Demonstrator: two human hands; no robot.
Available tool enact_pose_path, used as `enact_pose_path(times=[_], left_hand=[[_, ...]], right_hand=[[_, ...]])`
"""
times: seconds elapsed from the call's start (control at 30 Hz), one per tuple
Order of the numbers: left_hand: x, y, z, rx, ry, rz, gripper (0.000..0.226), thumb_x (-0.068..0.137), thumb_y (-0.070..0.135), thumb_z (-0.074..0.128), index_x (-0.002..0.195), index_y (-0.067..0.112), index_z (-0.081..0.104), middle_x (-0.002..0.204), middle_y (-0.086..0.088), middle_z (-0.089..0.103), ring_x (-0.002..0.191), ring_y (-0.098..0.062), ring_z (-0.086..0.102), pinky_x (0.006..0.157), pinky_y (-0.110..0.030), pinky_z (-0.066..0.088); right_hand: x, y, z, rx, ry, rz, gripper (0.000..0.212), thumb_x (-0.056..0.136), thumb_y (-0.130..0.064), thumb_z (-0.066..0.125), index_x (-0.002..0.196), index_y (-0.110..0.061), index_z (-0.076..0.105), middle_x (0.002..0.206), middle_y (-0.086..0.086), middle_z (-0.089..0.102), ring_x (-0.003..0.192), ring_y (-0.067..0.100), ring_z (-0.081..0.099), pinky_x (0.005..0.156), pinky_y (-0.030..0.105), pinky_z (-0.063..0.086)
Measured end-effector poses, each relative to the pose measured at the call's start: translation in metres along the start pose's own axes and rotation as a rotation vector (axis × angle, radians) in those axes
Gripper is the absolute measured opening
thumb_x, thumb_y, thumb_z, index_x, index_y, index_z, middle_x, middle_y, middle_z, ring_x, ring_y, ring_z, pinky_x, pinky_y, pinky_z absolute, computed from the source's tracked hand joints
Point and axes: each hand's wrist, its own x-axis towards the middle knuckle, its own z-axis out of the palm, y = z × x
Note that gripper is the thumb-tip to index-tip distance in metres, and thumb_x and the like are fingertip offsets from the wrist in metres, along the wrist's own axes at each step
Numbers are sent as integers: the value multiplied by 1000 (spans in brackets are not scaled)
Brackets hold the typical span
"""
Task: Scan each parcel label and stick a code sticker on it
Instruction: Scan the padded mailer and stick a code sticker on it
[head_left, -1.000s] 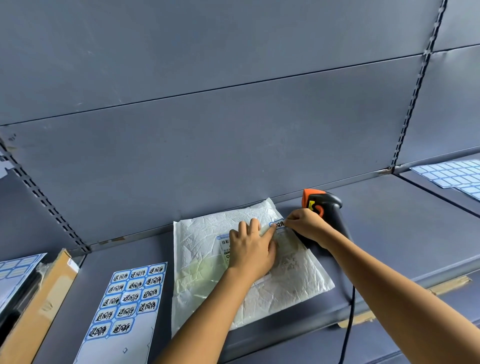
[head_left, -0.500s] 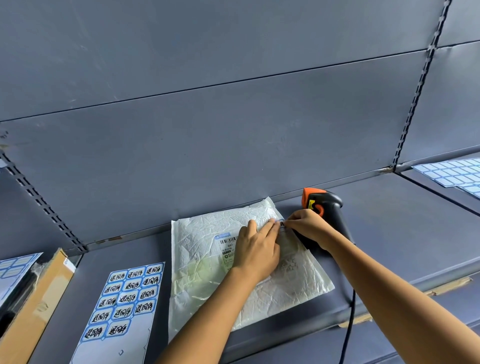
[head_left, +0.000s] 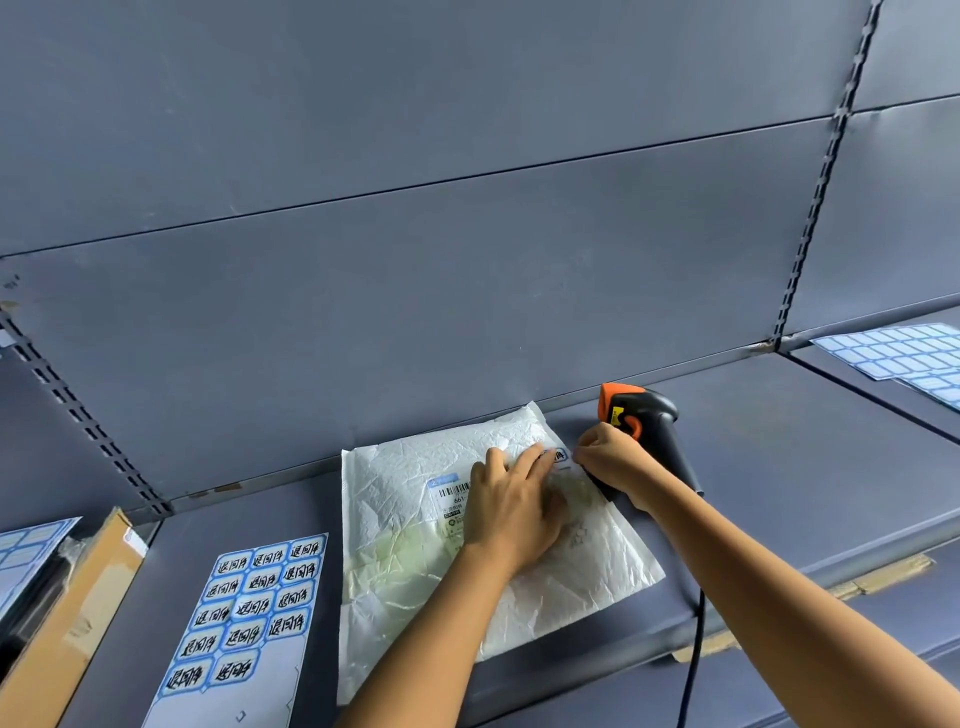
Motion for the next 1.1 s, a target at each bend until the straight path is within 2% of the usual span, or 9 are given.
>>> enact_pose_path(times=[0.07, 0.17, 0.23, 0.3, 0.4, 0.53, 0.77, 0.9, 1.1], left_hand=[[-1, -3, -1, -45, 27, -24, 52, 74, 39, 49, 123, 23, 57, 119, 10, 64, 75, -22, 53, 62, -30, 47], [0, -3, -5, -194, 105, -100, 51, 76, 26, 41, 123, 16, 58, 117, 2, 65, 77, -25, 56, 66, -30, 49], [-1, -1, -9, -269, 163, -118, 50, 76, 19, 35, 120, 13, 61, 114, -1, 66, 80, -28, 58, 70, -32, 50], [-3, 0, -14, -330, 213, -134, 49, 79, 17, 33, 117, 10, 62, 112, -3, 67, 84, -29, 59, 76, -32, 45], [-7, 0, -25, -453, 258, -236, 53, 82, 25, 26, 119, 11, 61, 117, -3, 64, 99, -26, 57, 87, -31, 43], [-17, -8, -39, -608, 307, -403, 38, 88, 20, 35, 118, 17, 58, 119, 4, 59, 107, -17, 50, 92, -31, 40], [-5, -21, -49, -629, 445, -537, 25, 78, 18, 40, 81, 16, 65, 90, 0, 62, 91, -26, 54, 75, -33, 41], [-7, 17, -44, -709, 312, -529, 21, 87, 7, 46, 81, 21, 61, 90, 3, 59, 89, -26, 55, 67, -31, 39], [-26, 115, -47, -813, 109, -312, 24, 89, 6, 45, 78, 21, 61, 87, 4, 64, 80, -19, 57, 63, -28, 39]], right_hand=[[-6, -4, -4, 22, -73, 83, 16, 76, -15, 62, 67, -9, 50, 59, 10, 45, 55, 23, 43, 55, 29, 34], [-19, -10, -11, 149, -228, 178, 21, 71, -15, 75, 76, -2, 58, 68, 16, 54, 57, 24, 50, 56, 26, 41], [-27, -9, -14, 310, -330, 215, 28, 66, -8, 78, 87, 6, 68, 88, 28, 67, 74, 35, 65, 75, 41, 56], [-36, -10, -15, 413, -386, 224, 27, 71, -2, 75, 95, 8, 69, 100, 29, 68, 86, 39, 67, 86, 53, 53], [-46, -12, -11, 545, -426, 160, 20, 80, 2, 66, 100, 3, 67, 100, 25, 68, 83, 35, 66, 85, 51, 54], [-58, -18, -16, 642, -314, 52, 22, 84, 4, 60, 105, 0, 63, 94, 21, 67, 78, 33, 64, 85, 51, 53], [-98, 12, -122, 680, -21, -80, 24, 84, 6, 58, 101, -8, 66, 85, 9, 73, 67, 21, 70, 65, 34, 58], [-138, 57, -183, 761, 81, -53, 25, 86, 2, 58, 106, -10, 65, 93, 16, 72, 72, 30, 69, 70, 47, 58], [-218, 140, -237, 816, 210, -3, 25, 87, 2, 56, 107, -11, 64, 91, 14, 73, 73, 30, 70, 69, 45, 59]])
